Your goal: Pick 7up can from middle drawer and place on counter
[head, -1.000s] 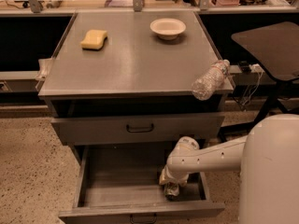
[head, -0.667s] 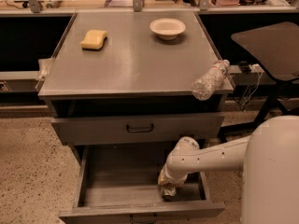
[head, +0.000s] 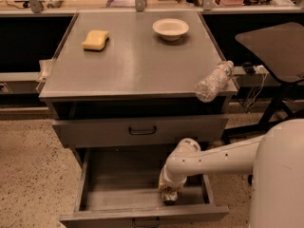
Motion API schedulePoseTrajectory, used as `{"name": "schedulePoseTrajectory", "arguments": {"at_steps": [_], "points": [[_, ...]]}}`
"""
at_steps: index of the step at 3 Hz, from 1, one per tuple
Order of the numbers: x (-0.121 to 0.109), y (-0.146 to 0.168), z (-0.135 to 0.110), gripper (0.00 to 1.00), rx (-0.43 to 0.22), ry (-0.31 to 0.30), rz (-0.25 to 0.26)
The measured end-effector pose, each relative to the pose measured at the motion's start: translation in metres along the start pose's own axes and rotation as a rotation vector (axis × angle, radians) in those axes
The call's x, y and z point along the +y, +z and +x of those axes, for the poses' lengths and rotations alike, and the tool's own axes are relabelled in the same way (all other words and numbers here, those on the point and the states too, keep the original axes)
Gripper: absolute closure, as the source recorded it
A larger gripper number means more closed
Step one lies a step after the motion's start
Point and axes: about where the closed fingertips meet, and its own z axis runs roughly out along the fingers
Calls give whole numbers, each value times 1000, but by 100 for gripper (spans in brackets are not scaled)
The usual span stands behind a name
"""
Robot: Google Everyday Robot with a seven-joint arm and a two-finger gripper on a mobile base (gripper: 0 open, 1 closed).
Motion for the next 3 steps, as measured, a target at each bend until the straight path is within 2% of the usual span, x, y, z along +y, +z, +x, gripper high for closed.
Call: {"name": "schedulePoseTrajectory", "arguments": {"at_steps": [1,2,3], "points": [[-40,-36,-7,90,0,-52,30],[-91,-82,-13,100,26,-127,8],[-150,-144,-23,100,25,-177,-1]]}}
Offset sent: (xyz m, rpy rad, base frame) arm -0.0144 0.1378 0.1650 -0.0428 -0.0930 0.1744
